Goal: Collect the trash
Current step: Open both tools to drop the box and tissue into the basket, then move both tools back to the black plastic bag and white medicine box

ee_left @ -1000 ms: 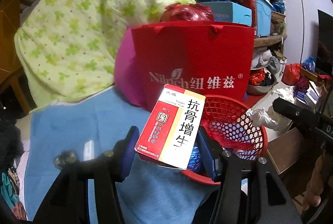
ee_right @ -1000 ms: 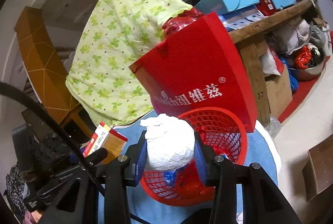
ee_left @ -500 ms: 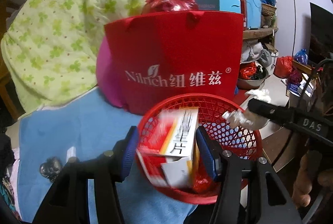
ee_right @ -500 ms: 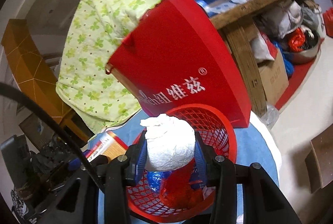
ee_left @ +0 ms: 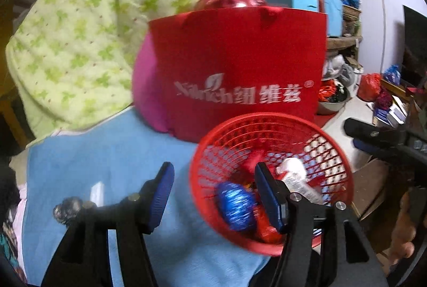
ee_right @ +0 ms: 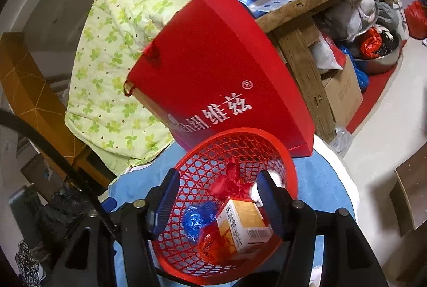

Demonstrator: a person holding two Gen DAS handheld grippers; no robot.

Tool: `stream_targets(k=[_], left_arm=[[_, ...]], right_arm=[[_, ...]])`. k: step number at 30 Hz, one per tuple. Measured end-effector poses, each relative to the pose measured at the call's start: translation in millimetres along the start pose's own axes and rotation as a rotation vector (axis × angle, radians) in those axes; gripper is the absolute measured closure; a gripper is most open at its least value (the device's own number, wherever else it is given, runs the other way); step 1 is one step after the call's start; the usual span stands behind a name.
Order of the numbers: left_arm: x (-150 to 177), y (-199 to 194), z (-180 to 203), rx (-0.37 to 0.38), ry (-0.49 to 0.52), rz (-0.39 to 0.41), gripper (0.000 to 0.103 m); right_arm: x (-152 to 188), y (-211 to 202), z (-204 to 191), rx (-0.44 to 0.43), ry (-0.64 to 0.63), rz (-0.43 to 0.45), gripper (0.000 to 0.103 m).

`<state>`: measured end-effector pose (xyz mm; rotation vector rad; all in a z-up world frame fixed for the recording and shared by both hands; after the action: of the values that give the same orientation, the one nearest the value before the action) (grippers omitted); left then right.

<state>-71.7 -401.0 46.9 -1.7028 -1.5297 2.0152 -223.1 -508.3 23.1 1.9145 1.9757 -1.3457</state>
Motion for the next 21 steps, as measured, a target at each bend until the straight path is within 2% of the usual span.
stream_targets(k=[13,15,21], left_arm=[[37,-7,-105,-0.127,-0.13,-0.007,0.038],[51,-5,-130,-0.155,-0.157,-0.017,0.031],[113,6,-235,-0.284,-0.298,-0.09,0.03]], right_arm=[[20,8,-104,-0.054,-0.206,-0.028,0.038],[26,13,-121,-0.061,-0.242,-0.041,0.038],[48,45,-167,-0.072,-0.336,-0.106,0.038]])
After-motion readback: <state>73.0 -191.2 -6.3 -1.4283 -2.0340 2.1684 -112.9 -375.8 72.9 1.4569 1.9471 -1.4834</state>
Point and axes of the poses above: each gripper's, at about its wrist camera, not at the fingertips, and y roughly the way its jaws point, z to its right, x to its underside, the point moved 10 cm from there along y, roughly the way its jaws point, and after that the axes turned 10 degrees about -z, right-handed, at the moved point
